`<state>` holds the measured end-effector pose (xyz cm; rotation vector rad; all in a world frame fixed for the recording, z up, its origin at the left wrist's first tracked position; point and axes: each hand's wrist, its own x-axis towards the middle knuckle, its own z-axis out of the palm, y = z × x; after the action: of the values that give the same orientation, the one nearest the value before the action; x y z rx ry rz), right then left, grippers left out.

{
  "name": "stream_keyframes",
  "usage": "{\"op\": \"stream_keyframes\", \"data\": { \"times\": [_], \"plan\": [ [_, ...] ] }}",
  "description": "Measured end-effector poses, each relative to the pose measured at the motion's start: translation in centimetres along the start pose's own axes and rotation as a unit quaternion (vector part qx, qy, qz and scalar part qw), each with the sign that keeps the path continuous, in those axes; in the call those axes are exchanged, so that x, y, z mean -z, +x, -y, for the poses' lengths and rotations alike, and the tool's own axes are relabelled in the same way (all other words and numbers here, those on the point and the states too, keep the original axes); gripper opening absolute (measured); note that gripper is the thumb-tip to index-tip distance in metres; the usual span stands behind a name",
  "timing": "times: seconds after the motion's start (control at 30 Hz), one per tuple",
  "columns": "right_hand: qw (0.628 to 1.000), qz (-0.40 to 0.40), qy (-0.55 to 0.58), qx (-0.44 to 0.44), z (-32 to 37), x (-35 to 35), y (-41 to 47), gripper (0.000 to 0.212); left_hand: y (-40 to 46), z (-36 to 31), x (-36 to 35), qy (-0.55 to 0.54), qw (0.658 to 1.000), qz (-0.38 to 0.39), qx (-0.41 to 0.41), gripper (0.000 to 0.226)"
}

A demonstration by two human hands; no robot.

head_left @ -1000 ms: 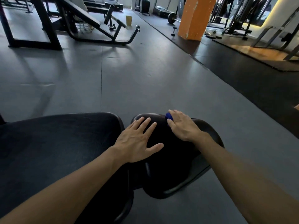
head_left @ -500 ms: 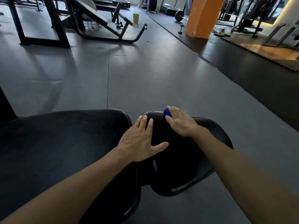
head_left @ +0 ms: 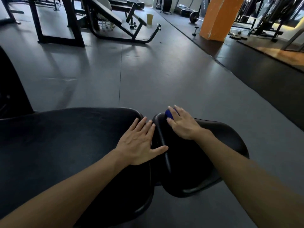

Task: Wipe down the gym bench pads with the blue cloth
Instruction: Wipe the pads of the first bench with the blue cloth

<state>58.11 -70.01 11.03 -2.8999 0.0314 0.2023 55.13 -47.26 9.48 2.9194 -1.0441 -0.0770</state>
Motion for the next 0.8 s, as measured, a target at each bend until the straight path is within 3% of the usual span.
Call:
{"op": "stream_keyframes", "data": {
  "times": [0.1, 0.27, 0.37, 0.53, 0.7, 0.8],
  "plan": [
    [1.000, -0.005, -0.008, -0.013, 2.1, 0.0, 2.2, 0.062, -0.4, 0.0, -0.1, 0.005, 0.999, 0.006, 0.036, 0.114],
    [0.994, -0.039, -0.051, 0.087, 2.8, -2.4, -5.6, 0.065, -0.7, 0.5, -0.7, 0.003, 0.997, 0.002, 0.072, 0.117],
    [0.994, -0.032, -0.047, 0.090, 2.6, -2.1, -4.7, 0.063, -0.6, 0.5, -0.6, 0.002, 0.997, 0.004, 0.074, 0.121],
    [0.995, -0.010, -0.074, 0.060, 5.5, -0.8, 3.0, 0.051, -1.3, 1.5, 0.2, 0.002, 0.999, 0.034, 0.039, 0.124],
    [0.984, -0.020, -0.089, 0.156, 5.1, -2.4, -2.3, 0.054, -2.5, 3.9, -0.1, -0.004, 1.000, 0.011, -0.014, 0.113],
    [0.981, -0.028, -0.099, 0.167, 4.5, -2.3, -2.9, 0.054, -2.5, 4.1, -0.5, -0.004, 1.000, -0.018, -0.022, 0.097]
  ]
}}
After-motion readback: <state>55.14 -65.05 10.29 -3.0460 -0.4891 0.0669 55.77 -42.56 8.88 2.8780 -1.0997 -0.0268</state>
